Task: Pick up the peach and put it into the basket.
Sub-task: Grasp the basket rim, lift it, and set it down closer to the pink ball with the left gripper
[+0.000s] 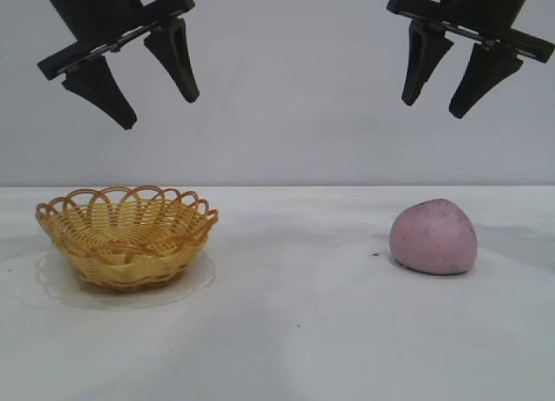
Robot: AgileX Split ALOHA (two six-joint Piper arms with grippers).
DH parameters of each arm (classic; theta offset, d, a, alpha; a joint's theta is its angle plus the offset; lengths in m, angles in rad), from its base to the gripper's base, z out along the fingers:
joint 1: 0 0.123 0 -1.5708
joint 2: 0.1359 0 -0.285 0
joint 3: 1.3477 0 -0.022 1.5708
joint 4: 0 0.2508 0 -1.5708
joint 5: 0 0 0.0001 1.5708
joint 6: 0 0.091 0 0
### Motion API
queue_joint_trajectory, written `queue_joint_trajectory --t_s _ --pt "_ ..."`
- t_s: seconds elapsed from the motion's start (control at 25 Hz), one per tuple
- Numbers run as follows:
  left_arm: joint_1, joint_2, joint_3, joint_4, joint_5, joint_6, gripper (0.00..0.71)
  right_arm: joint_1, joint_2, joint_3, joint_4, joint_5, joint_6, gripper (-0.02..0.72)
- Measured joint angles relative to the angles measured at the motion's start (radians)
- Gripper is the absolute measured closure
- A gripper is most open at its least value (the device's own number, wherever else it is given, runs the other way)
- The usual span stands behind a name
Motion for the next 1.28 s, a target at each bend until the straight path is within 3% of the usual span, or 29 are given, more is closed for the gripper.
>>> queue_joint_trajectory --t_s 0.56,0.92,1.16,1.28 --pt "-0.001 0.000 0.000 0.007 0.007 0.016 0.195 0.000 0.000 0.000 0.000 0.000 0.000 0.285" --pt "-0.002 0.000 0.000 0.273 0.148 0.081 0.195 0.000 0.000 0.000 0.000 0.000 0.000 0.285" --pt "-0.005 0.000 0.000 0.330 0.223 0.266 0.195 0.000 0.000 0.000 -0.002 0.000 -0.007 0.285" --pt "-0.021 0.000 0.000 0.344 0.236 0.373 0.315 0.000 0.000 0.000 -0.002 0.000 -0.009 0.285"
